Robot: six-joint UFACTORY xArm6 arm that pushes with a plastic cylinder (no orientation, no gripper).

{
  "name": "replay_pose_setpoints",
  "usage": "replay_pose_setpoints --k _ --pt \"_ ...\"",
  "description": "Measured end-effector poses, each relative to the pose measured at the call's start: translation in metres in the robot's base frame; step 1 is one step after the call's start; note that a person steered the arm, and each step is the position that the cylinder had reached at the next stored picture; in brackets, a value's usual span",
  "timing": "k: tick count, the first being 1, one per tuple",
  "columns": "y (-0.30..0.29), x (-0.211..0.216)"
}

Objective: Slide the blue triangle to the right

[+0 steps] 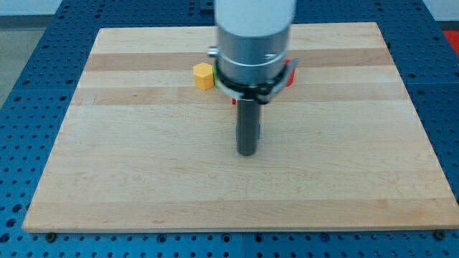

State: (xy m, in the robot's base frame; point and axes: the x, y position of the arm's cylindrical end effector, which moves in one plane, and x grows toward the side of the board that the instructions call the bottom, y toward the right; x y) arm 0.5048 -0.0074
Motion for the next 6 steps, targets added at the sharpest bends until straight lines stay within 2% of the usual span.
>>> replay_pose_setpoints --k 2,3,4,6 --pt "-0.056 0.000" --pt "-0.050 -0.005" --pt "-0.035 -0.028" --pt "0.045 -0.037"
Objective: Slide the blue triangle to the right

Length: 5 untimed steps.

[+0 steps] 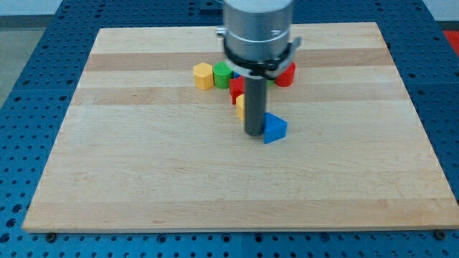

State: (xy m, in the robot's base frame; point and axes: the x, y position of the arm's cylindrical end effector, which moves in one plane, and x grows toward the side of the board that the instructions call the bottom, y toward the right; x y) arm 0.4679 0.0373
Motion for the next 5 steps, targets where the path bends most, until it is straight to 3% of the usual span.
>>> replay_pose_setpoints --k 3,5 --pt "0.070 -0.014" --pt "0.088 -0.017"
